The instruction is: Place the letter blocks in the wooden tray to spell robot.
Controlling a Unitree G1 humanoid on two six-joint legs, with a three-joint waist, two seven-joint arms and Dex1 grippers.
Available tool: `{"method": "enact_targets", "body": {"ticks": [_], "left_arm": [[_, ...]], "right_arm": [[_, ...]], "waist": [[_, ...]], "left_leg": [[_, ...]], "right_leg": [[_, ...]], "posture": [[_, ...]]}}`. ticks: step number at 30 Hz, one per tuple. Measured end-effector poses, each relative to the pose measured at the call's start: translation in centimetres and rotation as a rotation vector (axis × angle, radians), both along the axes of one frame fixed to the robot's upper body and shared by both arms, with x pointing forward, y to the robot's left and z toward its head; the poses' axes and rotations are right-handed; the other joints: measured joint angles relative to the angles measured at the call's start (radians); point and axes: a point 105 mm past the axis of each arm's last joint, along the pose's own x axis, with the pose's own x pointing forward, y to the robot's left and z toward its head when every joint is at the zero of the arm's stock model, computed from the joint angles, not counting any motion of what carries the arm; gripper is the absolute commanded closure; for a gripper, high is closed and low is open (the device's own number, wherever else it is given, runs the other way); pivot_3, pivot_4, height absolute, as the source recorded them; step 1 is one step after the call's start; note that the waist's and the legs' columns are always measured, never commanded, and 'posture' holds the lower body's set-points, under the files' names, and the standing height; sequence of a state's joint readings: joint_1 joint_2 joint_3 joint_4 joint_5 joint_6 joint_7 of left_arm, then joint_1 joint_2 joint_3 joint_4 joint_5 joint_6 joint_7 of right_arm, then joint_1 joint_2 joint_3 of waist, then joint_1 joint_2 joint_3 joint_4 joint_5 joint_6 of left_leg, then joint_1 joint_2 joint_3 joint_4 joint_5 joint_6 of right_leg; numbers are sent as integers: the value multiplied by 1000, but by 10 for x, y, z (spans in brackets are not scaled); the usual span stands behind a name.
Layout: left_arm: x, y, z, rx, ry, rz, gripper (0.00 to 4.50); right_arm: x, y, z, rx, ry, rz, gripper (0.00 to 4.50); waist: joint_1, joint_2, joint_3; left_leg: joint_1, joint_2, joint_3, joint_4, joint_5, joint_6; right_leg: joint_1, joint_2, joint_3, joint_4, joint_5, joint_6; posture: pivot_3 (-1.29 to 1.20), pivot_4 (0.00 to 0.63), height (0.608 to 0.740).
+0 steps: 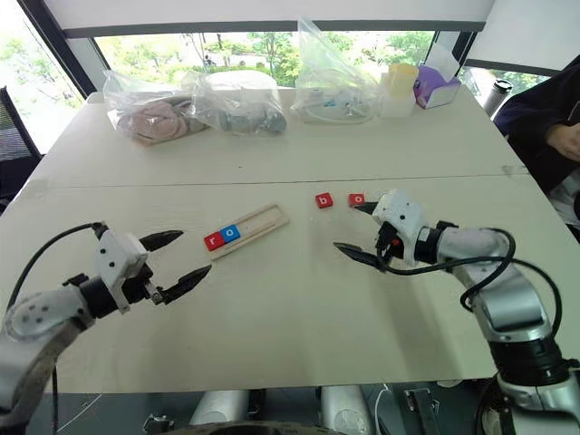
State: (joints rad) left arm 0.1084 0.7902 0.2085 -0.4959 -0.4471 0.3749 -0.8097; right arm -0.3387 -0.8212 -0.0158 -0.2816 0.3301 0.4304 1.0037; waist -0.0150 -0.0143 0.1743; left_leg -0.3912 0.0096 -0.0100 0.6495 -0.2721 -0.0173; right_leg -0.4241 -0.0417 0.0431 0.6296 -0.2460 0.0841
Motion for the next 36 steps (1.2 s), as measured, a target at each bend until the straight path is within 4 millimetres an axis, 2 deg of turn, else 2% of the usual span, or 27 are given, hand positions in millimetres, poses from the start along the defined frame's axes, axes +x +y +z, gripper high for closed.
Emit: {"method": "enact_targets", "body": {"ticks": [7, 10, 15, 36], "left_arm": [[32, 12, 6, 47, 59, -102, 0], [46, 14, -3, 60, 92, -130, 0], [60, 7, -12, 48, 111, -171, 0], [69, 0, -54, 51, 164, -167, 0]], "right_arm": [[7, 5, 9, -96, 9, 155, 54], [12, 10, 13, -117, -9, 189, 54], [13, 17, 14, -114, -29, 217, 54], [6, 23, 0, -95, -20, 179, 54]], "waist": [[1, -1, 1], [1, -1, 1], [1, -1, 1], [2, -1, 1]], "left_leg": [[-1, 0, 1, -1, 0, 1], [-1, -1, 2, -1, 0, 1], [-1, 0, 2, -1, 0, 1], [-1, 0, 1, 1, 0, 1]], "right_leg": [[-1, -1, 0, -1, 0, 2], [-1, -1, 1, 0, 1, 3], [-1, -1, 1, 1, 1, 4], [-1, -1, 1, 3, 2, 5]], "posture": [[0, 150, 740], [0, 150, 740], [0, 150, 740], [0, 150, 740]]}}
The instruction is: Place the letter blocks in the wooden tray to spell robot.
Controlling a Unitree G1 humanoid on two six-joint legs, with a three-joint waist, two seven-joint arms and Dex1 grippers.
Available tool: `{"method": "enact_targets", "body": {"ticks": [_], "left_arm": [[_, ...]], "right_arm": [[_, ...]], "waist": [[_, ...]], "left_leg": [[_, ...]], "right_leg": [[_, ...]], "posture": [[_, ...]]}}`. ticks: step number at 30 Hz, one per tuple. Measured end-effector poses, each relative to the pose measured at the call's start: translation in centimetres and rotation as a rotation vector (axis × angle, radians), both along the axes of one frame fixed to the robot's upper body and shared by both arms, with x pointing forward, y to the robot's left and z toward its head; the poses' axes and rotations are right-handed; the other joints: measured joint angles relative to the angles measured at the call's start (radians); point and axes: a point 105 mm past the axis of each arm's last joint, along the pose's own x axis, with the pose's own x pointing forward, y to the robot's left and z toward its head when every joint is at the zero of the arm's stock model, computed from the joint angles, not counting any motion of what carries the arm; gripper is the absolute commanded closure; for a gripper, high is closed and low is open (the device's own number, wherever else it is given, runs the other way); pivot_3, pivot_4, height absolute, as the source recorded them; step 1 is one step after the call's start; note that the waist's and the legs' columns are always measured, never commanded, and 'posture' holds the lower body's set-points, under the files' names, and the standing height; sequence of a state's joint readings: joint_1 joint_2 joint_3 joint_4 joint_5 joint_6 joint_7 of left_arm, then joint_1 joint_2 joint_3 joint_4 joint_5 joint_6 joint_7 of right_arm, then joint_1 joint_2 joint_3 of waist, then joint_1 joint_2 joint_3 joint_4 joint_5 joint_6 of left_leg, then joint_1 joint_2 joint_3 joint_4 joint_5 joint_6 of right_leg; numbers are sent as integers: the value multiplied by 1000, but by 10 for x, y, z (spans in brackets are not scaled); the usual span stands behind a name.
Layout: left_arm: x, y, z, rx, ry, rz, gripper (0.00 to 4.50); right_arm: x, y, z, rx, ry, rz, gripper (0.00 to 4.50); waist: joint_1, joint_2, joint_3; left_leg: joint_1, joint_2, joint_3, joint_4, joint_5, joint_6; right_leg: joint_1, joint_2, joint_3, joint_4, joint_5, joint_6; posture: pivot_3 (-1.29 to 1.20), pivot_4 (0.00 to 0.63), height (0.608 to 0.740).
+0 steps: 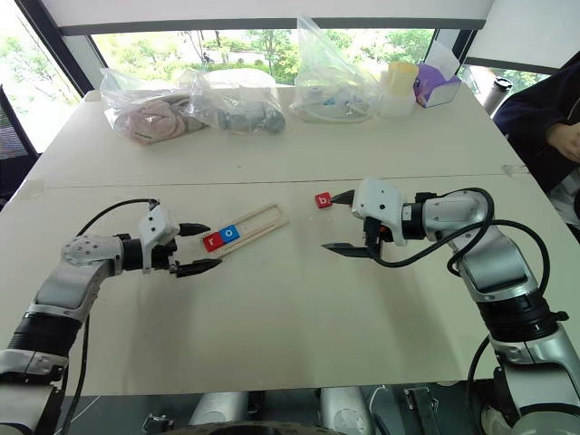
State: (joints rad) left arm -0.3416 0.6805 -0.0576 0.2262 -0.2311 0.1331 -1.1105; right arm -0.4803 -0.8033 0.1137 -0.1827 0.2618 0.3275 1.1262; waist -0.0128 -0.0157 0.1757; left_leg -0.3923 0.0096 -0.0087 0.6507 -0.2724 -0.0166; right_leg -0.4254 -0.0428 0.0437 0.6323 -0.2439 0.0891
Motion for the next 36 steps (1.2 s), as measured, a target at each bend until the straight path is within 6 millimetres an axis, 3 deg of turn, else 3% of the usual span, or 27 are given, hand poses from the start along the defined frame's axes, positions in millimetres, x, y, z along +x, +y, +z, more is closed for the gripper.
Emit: {"method": "enact_targets", "body": {"ticks": [12, 17, 26, 36], "left_arm": [[10, 1, -7, 14, -38, -3, 0], [9, -1, -10, 12, -33, -19, 1384], [5, -4, -11, 18, -28, -44, 1382], [-43, -68, -17, 45, -9, -405, 1382]], "right_arm": [[-3, 3, 0, 3, -7, -4, 54], [-4, 3, -2, 4, -2, -11, 0], [-3, 2, -2, 6, -8, -19, 0], [-2, 1, -1, 5, -14, -25, 0]], "waist": [[2, 0, -1], [2, 1, -1], [2, 2, -2], [1, 1, -2]], "left_leg": [[1, 0, 0, 1, 0, 0], [1, 0, 0, 2, 0, 0], [2, 0, 0, 3, 0, 0], [1, -1, 0, 3, 0, 0]], "right_leg": [[1, 0, 0, 1, 0, 0], [1, 0, 0, 2, 0, 0], [2, 0, 0, 3, 0, 0], [2, -1, 0, 2, 0, 0]], "posture": [[0, 150, 740], [0, 150, 740], [0, 150, 740], [0, 150, 740]]}}
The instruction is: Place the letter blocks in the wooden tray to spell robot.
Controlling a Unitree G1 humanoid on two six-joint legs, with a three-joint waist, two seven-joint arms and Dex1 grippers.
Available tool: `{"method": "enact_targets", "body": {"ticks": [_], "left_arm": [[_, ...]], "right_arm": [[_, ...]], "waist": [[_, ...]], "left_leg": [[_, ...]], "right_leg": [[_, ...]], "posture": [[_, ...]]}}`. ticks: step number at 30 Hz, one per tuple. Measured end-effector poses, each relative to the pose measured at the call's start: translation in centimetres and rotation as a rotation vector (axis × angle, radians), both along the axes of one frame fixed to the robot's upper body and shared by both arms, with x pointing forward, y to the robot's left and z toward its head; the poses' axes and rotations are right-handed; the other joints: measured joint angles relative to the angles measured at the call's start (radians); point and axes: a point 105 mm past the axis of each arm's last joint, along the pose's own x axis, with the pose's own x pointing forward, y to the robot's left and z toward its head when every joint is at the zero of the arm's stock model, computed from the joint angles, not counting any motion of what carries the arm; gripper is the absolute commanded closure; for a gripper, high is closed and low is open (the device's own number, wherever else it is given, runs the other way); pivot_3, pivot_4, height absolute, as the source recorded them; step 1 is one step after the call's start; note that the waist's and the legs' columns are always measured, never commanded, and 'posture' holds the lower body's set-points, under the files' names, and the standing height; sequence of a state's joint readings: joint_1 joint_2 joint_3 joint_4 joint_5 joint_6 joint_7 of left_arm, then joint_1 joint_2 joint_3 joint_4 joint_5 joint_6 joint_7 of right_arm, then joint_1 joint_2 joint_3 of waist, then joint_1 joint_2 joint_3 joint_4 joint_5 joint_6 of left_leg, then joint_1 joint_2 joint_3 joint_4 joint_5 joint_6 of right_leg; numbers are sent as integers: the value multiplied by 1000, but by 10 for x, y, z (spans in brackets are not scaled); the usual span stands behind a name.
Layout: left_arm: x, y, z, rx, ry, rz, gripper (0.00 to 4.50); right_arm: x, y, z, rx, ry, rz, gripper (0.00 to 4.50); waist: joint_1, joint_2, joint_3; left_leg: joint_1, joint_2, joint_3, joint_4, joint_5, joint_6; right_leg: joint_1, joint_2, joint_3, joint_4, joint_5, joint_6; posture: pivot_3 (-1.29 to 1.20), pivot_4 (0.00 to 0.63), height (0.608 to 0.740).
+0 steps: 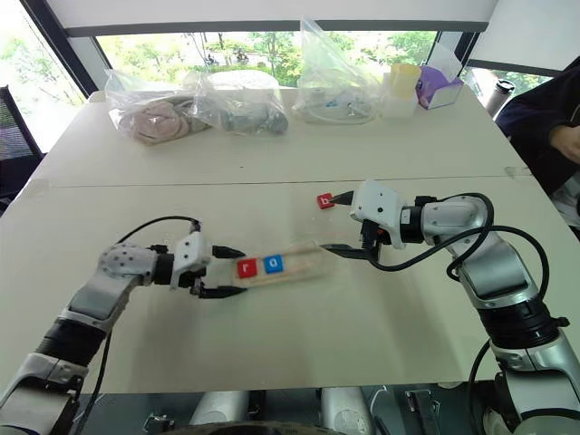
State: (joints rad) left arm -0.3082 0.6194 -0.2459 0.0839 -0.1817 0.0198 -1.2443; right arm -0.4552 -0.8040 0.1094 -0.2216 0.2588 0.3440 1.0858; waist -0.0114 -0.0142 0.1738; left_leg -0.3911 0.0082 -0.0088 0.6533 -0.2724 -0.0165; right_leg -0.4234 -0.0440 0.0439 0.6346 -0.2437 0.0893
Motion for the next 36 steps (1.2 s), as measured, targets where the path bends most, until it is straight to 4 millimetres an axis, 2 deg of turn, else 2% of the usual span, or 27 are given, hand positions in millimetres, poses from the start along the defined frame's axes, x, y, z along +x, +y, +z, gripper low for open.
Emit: {"method": "enact_targets", "body": {"ticks": [4, 22, 24, 25, 31, 33, 36], "left_arm": [[-5, -5, -1, 11, 2, -37, 1382], [-3, -8, -3, 3, -3, 19, 1382], [-3, -8, -3, 3, 2, 22, 347], [-2, -7, -3, 3, 16, 36, 29], [-2, 0, -1, 17, 24, 78, 29], [-5, 9, -1, 21, 32, 105, 29], [-13, 29, 0, 45, 41, 160, 29]], "right_arm": [[0, 0, 0, -1, 4, -3, 0], [-2, 2, 1, 0, -2, -8, 0], [-2, 2, 1, 1, -3, -9, 0], [-2, 2, 1, 3, -4, -10, 0], [8, 11, -3, 96, 20, -86, 0], [15, 13, -8, 122, 33, -143, 0], [38, 12, -17, 130, 26, -289, 0]], "waist": [[-1, 0, 0], [1, 0, 0], [1, 0, 0], [1, 0, 0], [-6, 0, 0], [-8, 0, 0], [-14, 0, 0]], "left_leg": [[0, 0, 0, 0, 0, 0], [0, 0, 0, 1, 0, 0], [0, 0, 0, 1, 0, 0], [0, 0, 0, 1, 0, 0], [0, 1, 0, 1, 0, 0], [0, 2, 0, 0, 0, 0], [1, 3, 0, -1, 0, 0]], "right_leg": [[0, 1, 0, 0, 0, 0], [1, 1, 0, 0, 0, 0], [1, 1, 0, 0, 0, 0], [1, 1, 0, 0, 0, 0], [0, 2, 0, 1, 0, 0], [0, 2, 0, 1, 0, 0], [-2, 3, 1, 2, 0, 0]], "posture": [[0, 150, 740], [0, 150, 740], [0, 150, 740], [0, 150, 740], [0, 150, 740], [0, 150, 740], [0, 150, 740]]}}
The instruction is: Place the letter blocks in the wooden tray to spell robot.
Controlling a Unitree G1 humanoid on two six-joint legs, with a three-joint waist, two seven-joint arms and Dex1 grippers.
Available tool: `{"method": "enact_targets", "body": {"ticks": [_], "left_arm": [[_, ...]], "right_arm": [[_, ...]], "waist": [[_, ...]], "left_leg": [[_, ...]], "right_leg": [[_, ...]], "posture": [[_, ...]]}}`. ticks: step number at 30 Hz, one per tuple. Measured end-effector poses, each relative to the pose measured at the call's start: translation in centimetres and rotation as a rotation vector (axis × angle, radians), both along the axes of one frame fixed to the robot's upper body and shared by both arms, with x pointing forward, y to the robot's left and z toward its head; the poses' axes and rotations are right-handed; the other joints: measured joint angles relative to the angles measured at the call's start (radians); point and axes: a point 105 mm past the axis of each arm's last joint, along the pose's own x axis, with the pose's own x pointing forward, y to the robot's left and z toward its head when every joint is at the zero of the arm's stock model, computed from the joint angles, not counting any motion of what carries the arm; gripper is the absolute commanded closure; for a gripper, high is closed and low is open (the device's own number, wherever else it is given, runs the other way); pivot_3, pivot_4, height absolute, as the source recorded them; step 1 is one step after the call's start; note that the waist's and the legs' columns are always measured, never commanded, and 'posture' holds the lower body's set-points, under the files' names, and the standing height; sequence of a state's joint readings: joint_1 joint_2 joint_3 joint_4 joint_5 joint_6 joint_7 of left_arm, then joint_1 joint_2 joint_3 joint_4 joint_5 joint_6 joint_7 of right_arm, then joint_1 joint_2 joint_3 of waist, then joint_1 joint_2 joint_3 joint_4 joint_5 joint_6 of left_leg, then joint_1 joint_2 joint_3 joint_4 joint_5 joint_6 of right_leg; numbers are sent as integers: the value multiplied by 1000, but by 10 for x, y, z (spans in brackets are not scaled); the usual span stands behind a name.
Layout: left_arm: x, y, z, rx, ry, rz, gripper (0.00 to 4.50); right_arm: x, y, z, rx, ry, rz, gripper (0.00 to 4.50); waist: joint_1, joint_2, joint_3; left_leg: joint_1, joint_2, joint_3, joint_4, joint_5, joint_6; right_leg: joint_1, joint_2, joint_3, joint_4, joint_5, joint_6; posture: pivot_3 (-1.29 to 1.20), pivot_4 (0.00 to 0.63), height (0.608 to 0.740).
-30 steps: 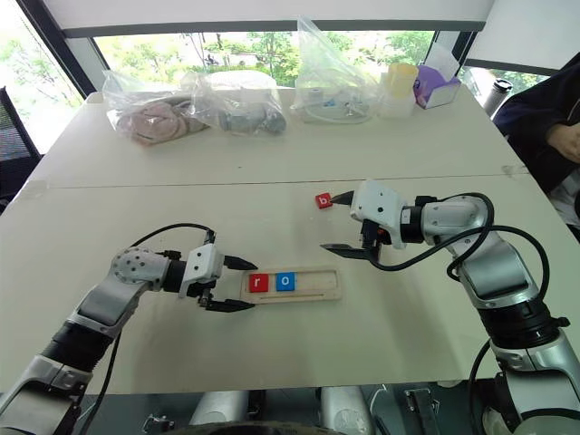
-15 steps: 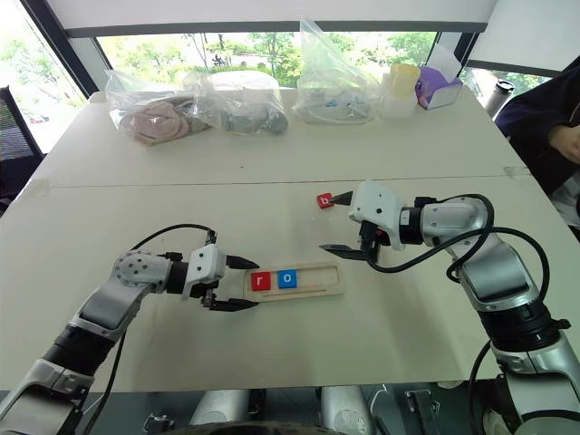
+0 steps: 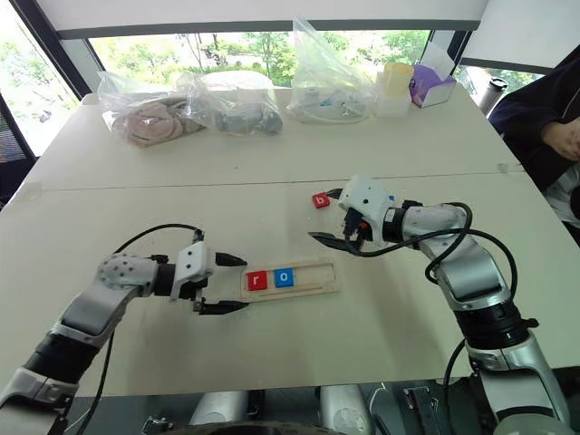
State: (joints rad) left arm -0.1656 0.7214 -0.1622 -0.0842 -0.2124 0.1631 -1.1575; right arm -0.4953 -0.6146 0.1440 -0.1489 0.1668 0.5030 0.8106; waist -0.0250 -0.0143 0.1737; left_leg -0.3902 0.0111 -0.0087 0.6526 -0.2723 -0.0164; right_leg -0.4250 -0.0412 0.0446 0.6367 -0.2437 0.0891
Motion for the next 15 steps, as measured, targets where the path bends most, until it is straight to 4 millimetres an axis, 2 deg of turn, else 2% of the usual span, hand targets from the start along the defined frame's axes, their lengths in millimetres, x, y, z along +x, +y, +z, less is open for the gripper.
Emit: {"method": "enact_targets", "body": {"ticks": [7, 10, 15], "left_arm": [[-17, 38, 6, 18, 17, 131, 29], [-19, 44, 15, -15, 8, 196, 29], [-20, 42, 35, -86, -18, 268, 29]], "right_arm": [[35, 7, -18, 70, 88, -260, 0], [45, 12, -22, 97, 124, -330, 0], [57, 14, -33, 109, 182, -432, 0]], "waist": [[5, 0, 0], [9, 0, 0], [8, 0, 0]], "left_leg": [[0, 0, 0, -1, 0, 0], [-1, -1, 0, -1, 0, 0], [-1, -1, 0, -1, 0, 0]], "right_leg": [[-2, -1, 0, 2, 0, -1], [-2, -2, 0, 2, -1, -1], [-2, -3, 0, 2, 0, 0]], "posture": [[0, 150, 740], [0, 150, 740], [0, 150, 740]]}}
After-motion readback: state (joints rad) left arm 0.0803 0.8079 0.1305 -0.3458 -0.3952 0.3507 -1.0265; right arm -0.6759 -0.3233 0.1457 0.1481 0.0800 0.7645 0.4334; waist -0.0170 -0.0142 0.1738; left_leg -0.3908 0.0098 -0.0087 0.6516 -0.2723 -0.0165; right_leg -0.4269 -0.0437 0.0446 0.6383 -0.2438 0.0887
